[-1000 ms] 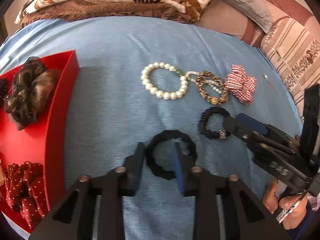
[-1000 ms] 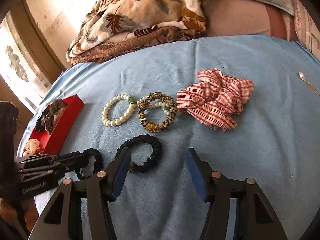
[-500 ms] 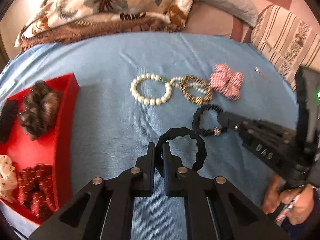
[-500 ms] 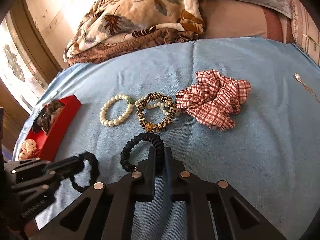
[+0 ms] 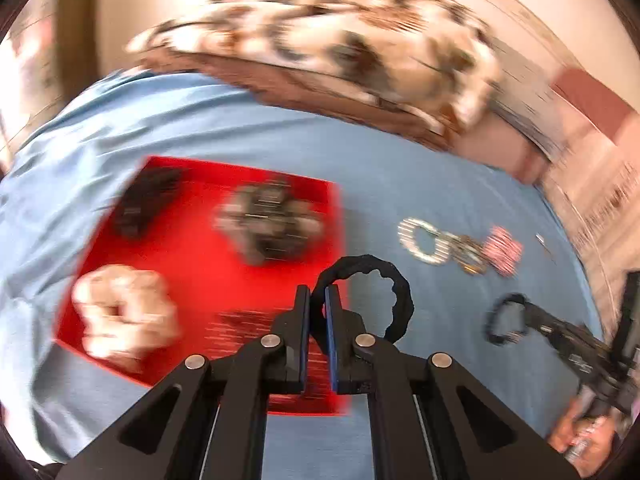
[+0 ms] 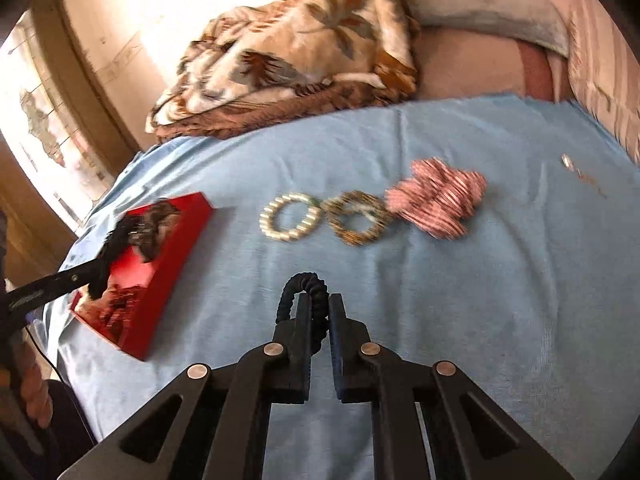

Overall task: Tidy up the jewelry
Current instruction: 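Carry both black hair ties into the red tray and open both tools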

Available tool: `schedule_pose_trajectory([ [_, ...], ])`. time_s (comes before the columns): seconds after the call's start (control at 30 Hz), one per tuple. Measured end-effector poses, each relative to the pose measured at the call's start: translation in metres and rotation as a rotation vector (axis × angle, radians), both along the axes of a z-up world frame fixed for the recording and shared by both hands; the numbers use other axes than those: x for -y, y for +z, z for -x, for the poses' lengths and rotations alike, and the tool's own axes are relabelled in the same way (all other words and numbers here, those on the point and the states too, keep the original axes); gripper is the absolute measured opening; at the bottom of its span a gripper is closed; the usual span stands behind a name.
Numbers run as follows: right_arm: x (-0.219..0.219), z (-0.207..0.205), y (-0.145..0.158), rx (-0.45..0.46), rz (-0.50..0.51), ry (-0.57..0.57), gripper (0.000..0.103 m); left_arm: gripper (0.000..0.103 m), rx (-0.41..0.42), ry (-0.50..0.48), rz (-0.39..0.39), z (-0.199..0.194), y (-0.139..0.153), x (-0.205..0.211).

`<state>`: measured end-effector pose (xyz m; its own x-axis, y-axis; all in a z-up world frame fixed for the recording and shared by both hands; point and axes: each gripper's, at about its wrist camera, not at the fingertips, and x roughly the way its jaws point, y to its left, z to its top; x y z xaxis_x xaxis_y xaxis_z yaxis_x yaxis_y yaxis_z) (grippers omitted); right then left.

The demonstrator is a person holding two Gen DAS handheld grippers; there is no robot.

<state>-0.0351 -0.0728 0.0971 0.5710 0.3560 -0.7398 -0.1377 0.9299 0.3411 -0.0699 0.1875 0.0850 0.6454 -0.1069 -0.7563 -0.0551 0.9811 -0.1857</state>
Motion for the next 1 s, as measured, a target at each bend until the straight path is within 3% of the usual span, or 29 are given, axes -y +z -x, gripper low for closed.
schedule_pose_trajectory([
  [0.23, -0.081, -0.016, 0.038, 0.029, 0.0, 0.135, 0.009, 0.007, -0.049, 0.13, 0.039, -0.024, -0.015, -0.08],
  [0.5, -0.198, -0.072, 0.052, 0.005, -0.046, 0.268, 0.009, 0.007, -0.078, 0.157, 0.084, -0.044, -0.037, -0.112],
  [0.77, -0.288, -0.145, 0.016, -0.083, 0.009, 0.338, 0.009, 0.007, -0.106, 0.197, 0.144, -0.054, -0.049, -0.133],
  [1.0, -0.308, -0.178, -0.027, -0.17, 0.021, 0.332, 0.011, 0.007, -0.114, 0.249, 0.127, -0.06, -0.055, -0.142],
])
